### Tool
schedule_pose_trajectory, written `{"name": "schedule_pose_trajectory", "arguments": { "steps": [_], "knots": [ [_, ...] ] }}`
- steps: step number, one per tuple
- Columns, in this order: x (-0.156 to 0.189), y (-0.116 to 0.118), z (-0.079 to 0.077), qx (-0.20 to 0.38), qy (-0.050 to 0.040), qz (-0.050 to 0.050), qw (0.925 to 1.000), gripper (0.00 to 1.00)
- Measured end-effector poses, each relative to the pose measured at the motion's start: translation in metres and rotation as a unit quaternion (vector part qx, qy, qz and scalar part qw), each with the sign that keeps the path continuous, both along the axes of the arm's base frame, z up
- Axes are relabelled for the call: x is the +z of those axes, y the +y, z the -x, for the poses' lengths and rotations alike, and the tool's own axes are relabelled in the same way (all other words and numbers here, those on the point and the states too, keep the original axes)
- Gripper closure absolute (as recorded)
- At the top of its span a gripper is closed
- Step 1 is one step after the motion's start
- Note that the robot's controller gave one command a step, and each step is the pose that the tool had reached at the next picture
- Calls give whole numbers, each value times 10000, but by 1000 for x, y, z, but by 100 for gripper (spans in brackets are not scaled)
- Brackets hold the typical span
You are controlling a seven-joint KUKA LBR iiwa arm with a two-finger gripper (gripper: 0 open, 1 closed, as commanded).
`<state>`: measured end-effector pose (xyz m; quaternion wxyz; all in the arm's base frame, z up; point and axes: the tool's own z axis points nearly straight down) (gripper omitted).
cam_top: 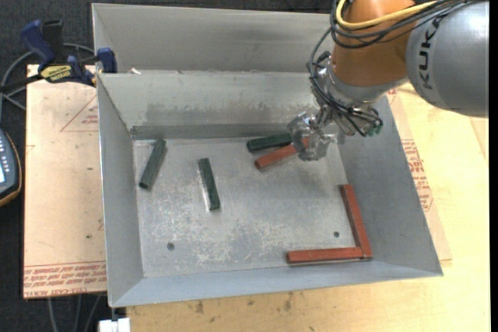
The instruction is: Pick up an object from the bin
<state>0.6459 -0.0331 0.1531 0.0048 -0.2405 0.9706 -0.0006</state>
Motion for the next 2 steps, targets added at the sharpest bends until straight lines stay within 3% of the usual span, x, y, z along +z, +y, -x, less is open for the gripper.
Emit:
{"name": "schedule_pose_trajectory", "arguments": {
  "steps": [1, 2],
  "knots": [
    [-60, 53, 5, -19, 65, -17, 10000, 100],
    [-46, 12, -8, 1800, 18, 17, 9837, 100]
  ]
}}
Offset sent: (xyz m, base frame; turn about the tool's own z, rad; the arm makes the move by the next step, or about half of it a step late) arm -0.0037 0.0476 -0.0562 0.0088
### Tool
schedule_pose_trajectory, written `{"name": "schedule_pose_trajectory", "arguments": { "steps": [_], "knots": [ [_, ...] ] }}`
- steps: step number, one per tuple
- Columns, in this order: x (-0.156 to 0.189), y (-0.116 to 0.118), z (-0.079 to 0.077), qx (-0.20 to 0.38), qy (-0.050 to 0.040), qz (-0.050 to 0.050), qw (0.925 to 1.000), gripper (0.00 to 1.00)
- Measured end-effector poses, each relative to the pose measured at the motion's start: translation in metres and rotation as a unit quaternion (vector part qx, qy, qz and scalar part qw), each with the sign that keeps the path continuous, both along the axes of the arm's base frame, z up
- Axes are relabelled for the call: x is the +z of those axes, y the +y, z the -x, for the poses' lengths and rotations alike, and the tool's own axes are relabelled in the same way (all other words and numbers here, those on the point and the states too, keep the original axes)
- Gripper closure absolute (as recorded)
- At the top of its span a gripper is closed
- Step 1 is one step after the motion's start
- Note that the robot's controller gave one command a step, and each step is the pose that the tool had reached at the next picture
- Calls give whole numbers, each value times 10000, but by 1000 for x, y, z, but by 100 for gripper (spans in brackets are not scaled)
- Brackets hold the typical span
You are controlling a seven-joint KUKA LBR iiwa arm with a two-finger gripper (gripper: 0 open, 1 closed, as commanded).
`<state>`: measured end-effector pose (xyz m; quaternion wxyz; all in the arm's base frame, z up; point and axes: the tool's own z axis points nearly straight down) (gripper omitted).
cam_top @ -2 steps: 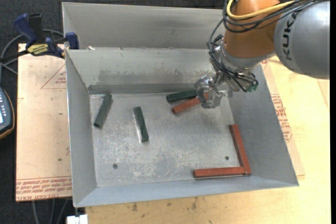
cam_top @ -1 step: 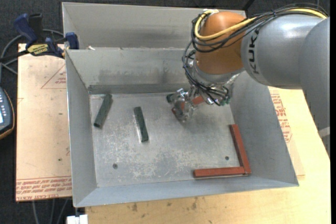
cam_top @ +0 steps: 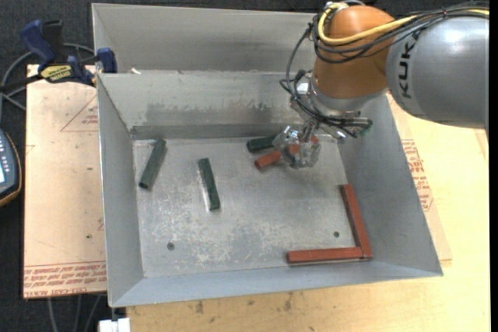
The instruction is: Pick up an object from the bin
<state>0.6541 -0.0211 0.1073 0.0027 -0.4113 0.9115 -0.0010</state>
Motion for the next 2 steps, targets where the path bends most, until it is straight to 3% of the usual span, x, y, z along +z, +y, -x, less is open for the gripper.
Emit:
{"name": "schedule_pose_trajectory", "arguments": {
  "steps": [1, 2],
  "knots": [
    [0, 2, 0, 6, 10, -11, 10000, 0],
    [-37, 51, 0, 1613, 23, -5, 9869, 0]
  ]
}}
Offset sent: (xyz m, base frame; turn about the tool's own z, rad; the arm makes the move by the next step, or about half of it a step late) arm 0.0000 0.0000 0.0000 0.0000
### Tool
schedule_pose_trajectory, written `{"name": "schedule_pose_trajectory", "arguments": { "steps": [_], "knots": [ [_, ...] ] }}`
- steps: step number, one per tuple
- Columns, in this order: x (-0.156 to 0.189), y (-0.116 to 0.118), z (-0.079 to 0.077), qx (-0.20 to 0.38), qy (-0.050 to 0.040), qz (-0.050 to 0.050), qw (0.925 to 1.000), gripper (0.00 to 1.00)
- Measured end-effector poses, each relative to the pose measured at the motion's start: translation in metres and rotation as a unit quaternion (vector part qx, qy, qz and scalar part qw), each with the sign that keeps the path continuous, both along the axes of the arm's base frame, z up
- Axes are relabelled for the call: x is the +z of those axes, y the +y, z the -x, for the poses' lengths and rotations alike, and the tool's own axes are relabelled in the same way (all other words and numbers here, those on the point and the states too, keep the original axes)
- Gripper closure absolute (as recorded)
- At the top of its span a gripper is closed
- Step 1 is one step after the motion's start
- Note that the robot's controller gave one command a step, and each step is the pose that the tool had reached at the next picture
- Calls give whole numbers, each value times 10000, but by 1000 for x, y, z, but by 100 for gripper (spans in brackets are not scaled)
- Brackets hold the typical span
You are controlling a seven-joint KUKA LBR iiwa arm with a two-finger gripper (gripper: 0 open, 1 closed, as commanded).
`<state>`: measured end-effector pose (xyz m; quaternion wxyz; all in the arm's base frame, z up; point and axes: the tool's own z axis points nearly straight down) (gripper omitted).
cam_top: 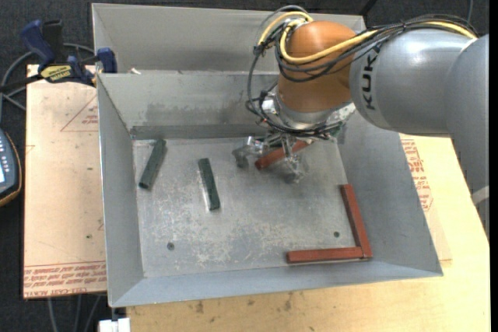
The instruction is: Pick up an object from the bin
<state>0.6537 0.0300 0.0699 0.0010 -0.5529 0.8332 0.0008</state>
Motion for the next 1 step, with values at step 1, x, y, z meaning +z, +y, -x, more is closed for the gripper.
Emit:
{"name": "schedule_pose_trajectory", "arguments": {
  "steps": [1],
  "knots": [
    [135, -44, 17, 1287, -47, 14, 9917, 0]
  ]
}}
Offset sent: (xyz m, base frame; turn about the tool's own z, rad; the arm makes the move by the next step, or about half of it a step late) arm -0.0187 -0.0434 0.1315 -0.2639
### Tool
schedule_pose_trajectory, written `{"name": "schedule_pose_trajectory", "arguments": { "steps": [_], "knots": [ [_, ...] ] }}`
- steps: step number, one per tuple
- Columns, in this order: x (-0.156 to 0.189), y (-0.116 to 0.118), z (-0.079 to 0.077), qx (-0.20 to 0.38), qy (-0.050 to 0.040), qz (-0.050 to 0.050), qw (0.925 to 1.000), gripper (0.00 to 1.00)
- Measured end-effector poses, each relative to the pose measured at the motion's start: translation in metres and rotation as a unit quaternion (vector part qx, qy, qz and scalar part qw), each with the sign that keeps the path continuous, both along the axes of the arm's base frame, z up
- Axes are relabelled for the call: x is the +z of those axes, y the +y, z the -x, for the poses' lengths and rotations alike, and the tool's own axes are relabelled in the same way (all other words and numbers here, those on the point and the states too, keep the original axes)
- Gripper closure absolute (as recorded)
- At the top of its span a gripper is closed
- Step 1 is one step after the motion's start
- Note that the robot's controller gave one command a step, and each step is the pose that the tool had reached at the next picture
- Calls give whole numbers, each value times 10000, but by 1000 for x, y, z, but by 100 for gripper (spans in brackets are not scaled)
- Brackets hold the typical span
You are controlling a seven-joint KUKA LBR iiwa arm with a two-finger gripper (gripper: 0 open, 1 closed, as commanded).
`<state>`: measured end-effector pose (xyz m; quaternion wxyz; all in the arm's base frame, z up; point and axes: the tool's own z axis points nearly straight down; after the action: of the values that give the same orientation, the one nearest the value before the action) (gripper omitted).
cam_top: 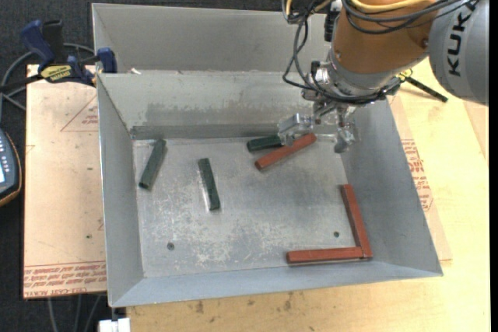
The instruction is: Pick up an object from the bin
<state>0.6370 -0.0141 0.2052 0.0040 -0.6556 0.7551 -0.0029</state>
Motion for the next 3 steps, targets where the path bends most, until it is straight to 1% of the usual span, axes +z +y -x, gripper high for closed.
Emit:
{"name": "schedule_pose_trajectory", "arguments": {
  "steps": [1, 2, 3],
  "knots": [
    [-43, -51, 92, 149, 90, 2, 9998, 0],
    [-135, -86, 90, 2949, 33, -25, 9555, 0],
    [-135, -88, 89, 2934, 30, -6, 9560, 100]
  ]
}}
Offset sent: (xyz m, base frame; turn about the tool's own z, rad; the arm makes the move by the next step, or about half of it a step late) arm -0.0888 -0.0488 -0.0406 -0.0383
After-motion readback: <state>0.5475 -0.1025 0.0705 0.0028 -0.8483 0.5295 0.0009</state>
